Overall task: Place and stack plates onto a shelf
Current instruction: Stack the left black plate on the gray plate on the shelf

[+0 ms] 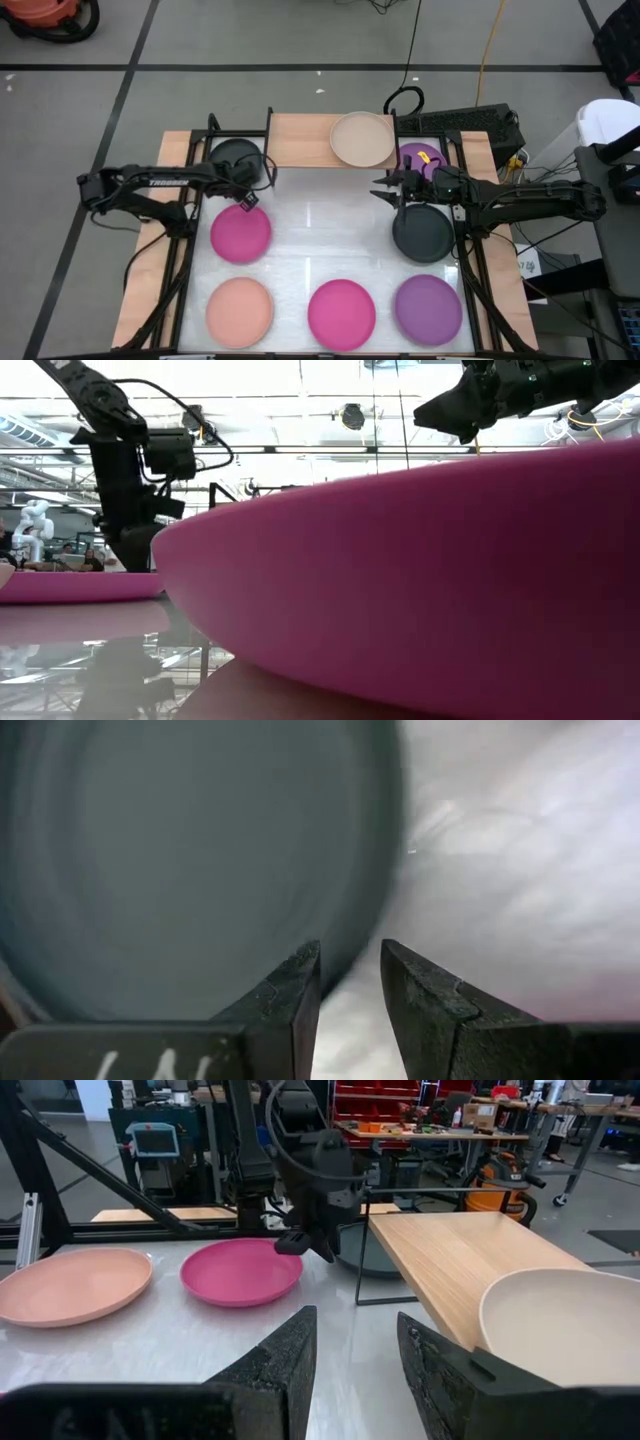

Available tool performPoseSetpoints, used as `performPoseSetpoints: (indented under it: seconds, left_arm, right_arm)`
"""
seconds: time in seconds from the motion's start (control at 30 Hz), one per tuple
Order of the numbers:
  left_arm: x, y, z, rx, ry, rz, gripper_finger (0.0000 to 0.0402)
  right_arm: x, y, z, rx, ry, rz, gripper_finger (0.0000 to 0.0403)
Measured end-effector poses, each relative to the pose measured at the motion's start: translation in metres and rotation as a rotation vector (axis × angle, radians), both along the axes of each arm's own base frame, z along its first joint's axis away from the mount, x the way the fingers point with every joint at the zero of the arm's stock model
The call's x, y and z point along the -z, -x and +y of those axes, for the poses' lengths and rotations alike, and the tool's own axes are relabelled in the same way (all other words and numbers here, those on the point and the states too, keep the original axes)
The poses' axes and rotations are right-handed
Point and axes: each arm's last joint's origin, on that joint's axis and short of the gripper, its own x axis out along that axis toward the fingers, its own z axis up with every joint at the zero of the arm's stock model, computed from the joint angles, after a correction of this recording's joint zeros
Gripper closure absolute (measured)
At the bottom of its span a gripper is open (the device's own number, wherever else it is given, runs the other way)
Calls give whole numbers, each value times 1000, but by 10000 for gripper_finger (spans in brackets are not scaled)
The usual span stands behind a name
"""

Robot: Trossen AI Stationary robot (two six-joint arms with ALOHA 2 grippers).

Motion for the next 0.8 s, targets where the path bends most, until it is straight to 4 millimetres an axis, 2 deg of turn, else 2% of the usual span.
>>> performPoseSetpoints:
  seconds: [0.27, 0.47, 0.57, 0.7, 0.8]
  left_arm:
    - [6, -4, 4, 4, -51, 33, 295]
    - [6, -5, 4, 9, -60, 36, 384]
    - [4, -4, 4, -3, -70, 29, 391]
    - [-8, -2, 3, -33, -92, -17, 392]
    - [-27, -1, 1, -59, -113, -68, 392]
  right_arm:
    - [0, 0, 0, 0, 0, 4, 277]
    - [1, 0, 0, 0, -1, 5, 277]
    - [1, 0, 0, 0, -1, 5, 277]
    - [1, 0, 0, 0, -8, 5, 277]
    - [1, 0, 0, 1, -8, 5, 277]
